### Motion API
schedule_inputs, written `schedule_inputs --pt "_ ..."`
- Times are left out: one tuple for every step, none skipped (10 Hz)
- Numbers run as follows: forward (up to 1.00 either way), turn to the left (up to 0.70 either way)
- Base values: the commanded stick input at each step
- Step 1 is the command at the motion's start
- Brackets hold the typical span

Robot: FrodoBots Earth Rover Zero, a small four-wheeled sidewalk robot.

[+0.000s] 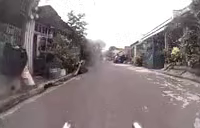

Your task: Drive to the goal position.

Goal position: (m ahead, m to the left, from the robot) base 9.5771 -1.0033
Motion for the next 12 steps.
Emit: schedule_inputs --pt "0.70 0.00" --pt "0.70 0.00" --pt "0.70 0.00" --pt "0.70 0.00" --pt "0.70 0.00" --pt "0.70 0.00" --pt "0.70 0.00" --pt "0.70 0.00" --pt "0.70 0.00" --pt "0.70 0.00" --pt "0.70 -0.02" --pt "0.70 -0.12"
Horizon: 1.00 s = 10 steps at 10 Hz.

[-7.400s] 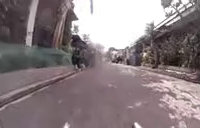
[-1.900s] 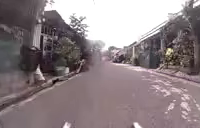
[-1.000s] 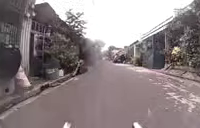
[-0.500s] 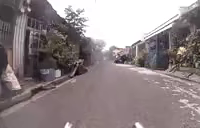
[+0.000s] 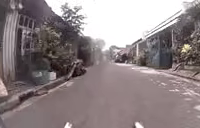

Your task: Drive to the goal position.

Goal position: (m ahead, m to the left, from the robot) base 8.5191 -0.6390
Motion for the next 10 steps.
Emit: schedule_inputs --pt "0.70 -0.14" --pt "0.70 -0.14" --pt "0.70 -0.14" --pt "0.70 -0.14" --pt "0.70 -0.14" --pt "0.70 -0.13" --pt "0.70 -0.13" --pt "0.70 -0.12" --pt "0.70 -0.06" --pt "0.70 -0.01"
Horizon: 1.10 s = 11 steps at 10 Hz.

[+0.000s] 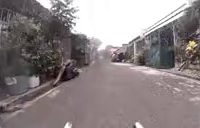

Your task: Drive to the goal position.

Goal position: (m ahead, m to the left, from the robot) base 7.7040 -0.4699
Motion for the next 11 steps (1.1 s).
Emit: schedule_inputs --pt "0.70 0.00" --pt "0.70 0.00" --pt "0.70 0.00" --pt "0.70 0.00" --pt "0.70 0.00" --pt "0.70 0.00" --pt "0.70 0.00" --pt "0.70 0.00" --pt "0.70 0.00" --pt "0.70 0.00" --pt "0.70 0.00"
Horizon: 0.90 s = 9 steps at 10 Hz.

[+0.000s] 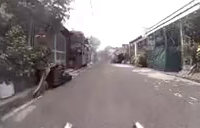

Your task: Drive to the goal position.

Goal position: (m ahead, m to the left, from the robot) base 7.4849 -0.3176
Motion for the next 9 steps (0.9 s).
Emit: schedule_inputs --pt "0.70 0.00" --pt "0.70 0.00" --pt "0.70 0.00" --pt "0.70 -0.02" --pt "0.70 -0.05" --pt "0.70 -0.09" --pt "0.70 -0.12" --pt "0.70 -0.10" --pt "0.70 -0.08"
